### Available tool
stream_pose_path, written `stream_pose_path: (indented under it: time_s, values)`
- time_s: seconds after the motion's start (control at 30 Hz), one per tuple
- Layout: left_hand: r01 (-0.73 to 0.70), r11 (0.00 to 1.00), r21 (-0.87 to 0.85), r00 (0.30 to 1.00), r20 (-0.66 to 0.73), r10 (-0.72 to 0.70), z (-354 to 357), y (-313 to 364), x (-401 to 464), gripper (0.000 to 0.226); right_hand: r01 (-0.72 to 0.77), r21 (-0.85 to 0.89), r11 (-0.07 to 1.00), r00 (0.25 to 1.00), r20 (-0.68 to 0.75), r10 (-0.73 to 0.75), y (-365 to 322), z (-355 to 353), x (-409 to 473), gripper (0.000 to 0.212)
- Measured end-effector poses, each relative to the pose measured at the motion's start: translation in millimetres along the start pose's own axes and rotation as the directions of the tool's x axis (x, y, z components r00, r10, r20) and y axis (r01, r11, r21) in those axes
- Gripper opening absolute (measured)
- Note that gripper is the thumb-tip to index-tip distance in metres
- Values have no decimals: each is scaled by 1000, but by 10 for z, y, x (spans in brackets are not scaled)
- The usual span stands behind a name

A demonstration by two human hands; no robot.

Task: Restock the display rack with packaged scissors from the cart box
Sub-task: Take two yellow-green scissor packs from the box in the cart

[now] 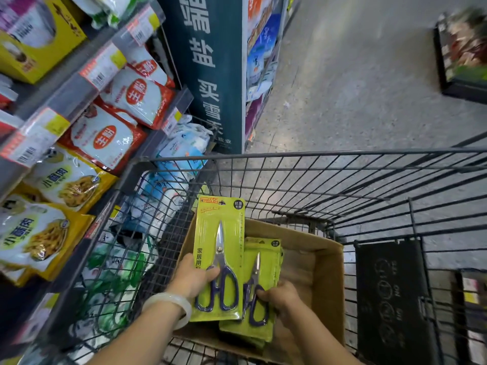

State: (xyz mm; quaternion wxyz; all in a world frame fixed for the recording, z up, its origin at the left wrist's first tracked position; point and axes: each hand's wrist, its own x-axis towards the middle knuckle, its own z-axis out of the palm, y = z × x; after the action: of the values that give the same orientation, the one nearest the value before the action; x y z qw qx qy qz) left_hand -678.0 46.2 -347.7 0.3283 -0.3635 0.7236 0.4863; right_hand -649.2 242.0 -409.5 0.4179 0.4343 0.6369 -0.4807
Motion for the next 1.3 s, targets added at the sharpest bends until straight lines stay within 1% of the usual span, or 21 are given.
stream_pose_path:
  time_s: [0.07, 0.1, 0.17, 0.27, 0.3, 0.33, 0.37, 0.4, 0.47, 0.6, 0.73, 0.8, 0.83, 0.9, 0.93, 0.97, 1.0, 1.07, 1.1, 1.2, 1.3]
  values:
    - [-9, 1000, 7, 1000, -16, 9, -43, 19, -72, 49, 30, 14, 999, 999, 33, -31, 49, -8, -16, 60]
    - [-23, 1000, 3, 999, -25, 23, -77, 27, -118, 49, 49, 25, 998, 998, 44, -50, 63, -23, -72, 62]
    - [-60, 998, -4, 998, -37, 60, -151, 33, -207, 42, 109, 14, 994, 993, 37, -109, 47, -57, -337, 60]
    - [-113, 993, -19, 992, -52, 112, -249, 44, -394, 59, 266, -26, 964, 964, -20, -267, 71, -128, -669, 50]
    - [-130, 991, -31, 990, -50, 129, -295, 49, -471, 57, 323, -41, 946, 945, -46, -325, 70, -138, -778, 48]
    - [-165, 986, -39, 985, -47, 163, -340, 52, -542, 49, 380, -46, 924, 921, -70, -383, 70, -142, -877, 47]
    - [-203, 978, -42, 978, -48, 201, -395, 47, -623, 41, 429, -31, 903, 898, -88, -430, 52, -145, -1006, 46]
    - [-251, 967, -35, 967, -54, 248, -447, 48, -715, 38, 480, -18, 877, 872, -100, -479, 28, -142, -1155, 42]
    - [-340, 940, -26, 939, -67, 337, -547, 74, -961, 41, 561, -22, 828, 822, -107, -560, -25, -122, -1466, 31]
    - [-457, 888, -48, 887, -95, 451, -787, 74, -1466, 39, 692, -35, 722, 714, -119, -690, -80, -8, -2035, 33]
    - [-557, 826, -93, 827, -153, 541, -1027, -13, -1919, 34, 754, 14, 656, 655, -75, -752, -49, 107, -2626, 35]
    - [-569, 808, -150, 820, -171, 546, -1147, -82, -2147, 40, 779, 13, 627, 626, -47, -778, -17, 154, -2856, 35]
    - [-558, 814, -162, 827, -194, 528, -1206, -129, -2255, 49, 789, 9, 615, 614, -32, -788, 7, 180, -2963, 35]
    - [-585, 793, -171, 805, -243, 541, -1321, -267, -2456, 63, 812, -6, 584, 584, 12, -812, 58, 245, -3165, 34]
    - [-602, 777, -184, 792, -263, 551, -1381, -364, -2492, 65, 825, -12, 565, 565, 39, -824, 90, 282, -3247, 33]
    - [-604, 773, -191, 787, -298, 541, -1424, -455, -2649, 63, 839, -19, 543, 543, 68, -837, 134, 319, -3344, 32]
    - [-628, 754, -195, 766, -330, 552, -1436, -540, -2825, 61, 853, -25, 521, 520, 93, -849, 185, 357, -3428, 31]
    - [-654, 724, -220, 740, -386, 551, -1469, -781, -3043, 48, 880, -29, 474, 472, 147, -869, 332, 429, -3598, 31]
    - [-651, 728, -215, 735, -420, 532, -1468, -925, -3197, 42, 888, -42, 458, 458, 177, -871, 425, 469, -3669, 31]
    - [-641, 747, -176, 708, -510, 488, -1492, -1431, -3447, 47, 909, -70, 410, 413, 275, -868, 759, 616, -3821, 33]
    - [-611, 769, -191, 701, -583, 412, -1499, -1959, -3758, 33, 922, -86, 378, 383, 353, -853, 1141, 804, -3937, 33]
